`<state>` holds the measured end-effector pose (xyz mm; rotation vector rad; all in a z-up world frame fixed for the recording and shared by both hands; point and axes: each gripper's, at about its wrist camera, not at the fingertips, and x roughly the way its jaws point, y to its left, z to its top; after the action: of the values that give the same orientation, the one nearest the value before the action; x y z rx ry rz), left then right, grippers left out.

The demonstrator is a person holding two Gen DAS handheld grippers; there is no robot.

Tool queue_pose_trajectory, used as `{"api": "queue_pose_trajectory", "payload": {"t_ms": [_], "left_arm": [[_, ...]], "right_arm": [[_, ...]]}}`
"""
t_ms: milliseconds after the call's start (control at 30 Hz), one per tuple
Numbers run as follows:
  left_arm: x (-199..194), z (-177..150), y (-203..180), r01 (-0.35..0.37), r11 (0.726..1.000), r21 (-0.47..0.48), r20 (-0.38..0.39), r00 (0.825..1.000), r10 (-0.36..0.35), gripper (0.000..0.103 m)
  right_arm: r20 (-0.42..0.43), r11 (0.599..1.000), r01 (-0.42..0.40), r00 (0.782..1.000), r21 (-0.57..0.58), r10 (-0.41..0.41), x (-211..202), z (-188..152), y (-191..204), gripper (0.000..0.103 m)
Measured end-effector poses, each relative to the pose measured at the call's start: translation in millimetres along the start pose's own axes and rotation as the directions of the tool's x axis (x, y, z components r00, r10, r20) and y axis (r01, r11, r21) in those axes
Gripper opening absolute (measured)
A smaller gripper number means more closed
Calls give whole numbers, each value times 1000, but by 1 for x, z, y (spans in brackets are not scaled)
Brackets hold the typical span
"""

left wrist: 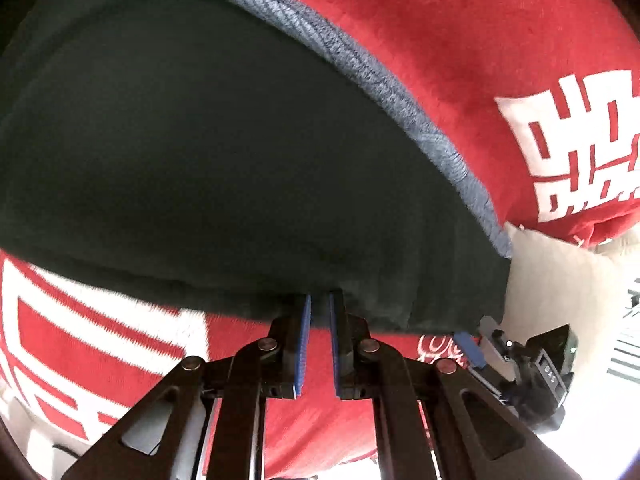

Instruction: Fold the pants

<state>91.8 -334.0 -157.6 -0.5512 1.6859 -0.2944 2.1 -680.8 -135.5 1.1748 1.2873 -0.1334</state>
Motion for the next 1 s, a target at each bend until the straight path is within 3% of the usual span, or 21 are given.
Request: {"api": "queue_pose_trajectory", "payload": {"t_ms": [100,133,167,200,233,367,467,533,567,600,633,733,833,1000], "left_arm": [[4,-1,8,39,998,-51,-17,999,-40,9],[5,-2,10,43,997,-59,-14,999,-44,9],[5,-2,9,41,997,-59,-9,999,-41,9],[4,-2,7,35,998,-50,-2,999,-35,9],[1,-4,4,24,999,-30,6,1000,-24,9],[-1,-11,1,-13,1000,19,-1,1000,13,9],[0,-16,3,-37,998,46,-12,999,37,9],[-1,-18,-1,-60,995,79,-7,998,61,9],[-4,-19,-4,-85,990,112,-4,996,86,9],[-6,-21,-8,-110,983,147,2,994,111,9],[-8,-22,-12,-137,973,184,9,990,138,9],[-20,-29,-19,-193,939,285,31,981,192,9],[-39,-27,-13,-229,917,328,67,973,219,9],[-81,-3,16,-274,903,331,147,960,238,9]], "right_arm": [[9,996,-32,999,80,32,-2,5,-10,52],[12,995,-39,999,95,38,-3,5,-12,46],[21,993,-40,999,108,38,-4,7,-13,38],[29,993,-31,999,112,28,-5,8,-12,12],[43,994,-18,999,110,13,-8,9,-11,6],[56,993,-22,998,119,15,-11,-5,-13,6],[21,989,4,1000,147,-8,-4,-13,-30,6],[12,987,-21,1000,157,19,-3,-12,-36,15],[5,989,-9,1000,151,9,-4,-10,-36,24],[-2,991,28,1000,128,-28,-7,-7,-32,43],[7,994,56,998,97,-57,-13,-7,-27,52],[20,994,106,994,-4,-106,-27,-12,-12,52],[18,986,155,988,-68,-154,-30,-22,2,52],[-35,982,96,994,-161,-103,-3,-54,41,52]]}}
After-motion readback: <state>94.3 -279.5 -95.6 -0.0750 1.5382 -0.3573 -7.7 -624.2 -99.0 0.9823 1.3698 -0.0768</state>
